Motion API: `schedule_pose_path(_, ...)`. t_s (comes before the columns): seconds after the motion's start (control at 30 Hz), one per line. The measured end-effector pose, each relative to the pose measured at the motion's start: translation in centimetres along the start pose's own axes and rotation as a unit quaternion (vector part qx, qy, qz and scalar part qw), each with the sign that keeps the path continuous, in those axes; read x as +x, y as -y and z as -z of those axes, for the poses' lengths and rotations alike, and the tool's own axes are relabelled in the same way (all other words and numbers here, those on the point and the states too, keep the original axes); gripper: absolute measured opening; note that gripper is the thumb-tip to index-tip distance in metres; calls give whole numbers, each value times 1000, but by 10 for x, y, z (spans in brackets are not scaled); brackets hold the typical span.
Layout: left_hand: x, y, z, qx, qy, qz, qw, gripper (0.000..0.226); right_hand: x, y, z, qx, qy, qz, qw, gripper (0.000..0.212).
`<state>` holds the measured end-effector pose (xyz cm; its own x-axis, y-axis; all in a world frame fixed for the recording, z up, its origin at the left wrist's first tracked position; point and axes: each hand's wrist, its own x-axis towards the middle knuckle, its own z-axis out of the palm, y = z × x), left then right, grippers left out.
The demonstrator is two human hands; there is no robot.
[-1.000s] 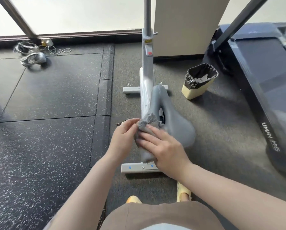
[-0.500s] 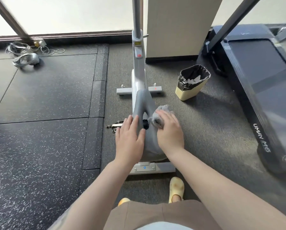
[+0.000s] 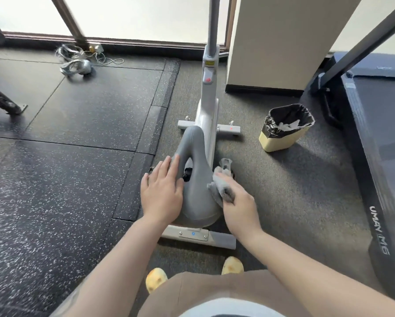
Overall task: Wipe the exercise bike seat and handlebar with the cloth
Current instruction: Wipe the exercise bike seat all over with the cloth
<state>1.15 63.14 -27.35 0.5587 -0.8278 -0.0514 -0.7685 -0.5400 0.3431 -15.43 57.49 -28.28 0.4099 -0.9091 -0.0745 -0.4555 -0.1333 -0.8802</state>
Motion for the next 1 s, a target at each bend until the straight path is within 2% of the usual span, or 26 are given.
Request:
schedule_pose_path(0.1,-2,-4,-4,13,-32,19,999,56,-19,-14,5,4,22,37,999,70)
schedule_pose_path(0.17,-3,-10,-7,14,-53,43,998,54,10,-8,6,9,64,38,997,57)
schedule_pose_path(0.23,-3,-14,-9,11,-64,61,996,52,43,4,7,36,107,-28,993,37)
schedule_pose_path(0.27,-3,-15,-10,11,-64,64,996,52,51,7,6,45,113,-61,991,34)
schedule_pose_path(0.3,-4,-16,-10,13,-62,64,996,53,48,8,5,30,102,-69,992,35)
schedule_pose_path(0.37,-5,-14,-10,22,-62,62,996,54,16,3,-1,-56,38,-6,998,45)
schedule_pose_path(0.43,-5,-14,-10,31,-61,63,996,56,-14,2,-4,-96,-6,44,994,57)
schedule_pose_path(0.5,-5,-14,-10,34,-61,60,996,56,9,7,-7,-101,23,52,993,53)
schedule_pose_path(0.53,-4,-14,-10,34,-59,59,996,57,32,13,-11,-93,57,24,994,46)
schedule_pose_path(0.6,-4,-15,-9,32,-53,59,996,57,81,27,-17,-55,103,-91,989,31)
schedule_pose_path(0.67,-4,-14,-7,25,-47,58,997,60,99,30,-20,-38,115,-153,981,30)
schedule_pose_path(0.73,-2,-14,-3,4,-29,61,998,68,70,26,-18,-80,92,-76,990,32)
schedule_pose_path(0.8,6,-14,3,-21,-7,62,998,78,28,18,-11,-105,52,26,993,44)
schedule_pose_path(0.87,16,-15,8,-50,20,62,997,87,36,13,-11,-105,59,47,992,47)
schedule_pose_path(1.0,36,-15,16,-73,95,39,992,102,115,41,-31,-30,71,-119,990,29)
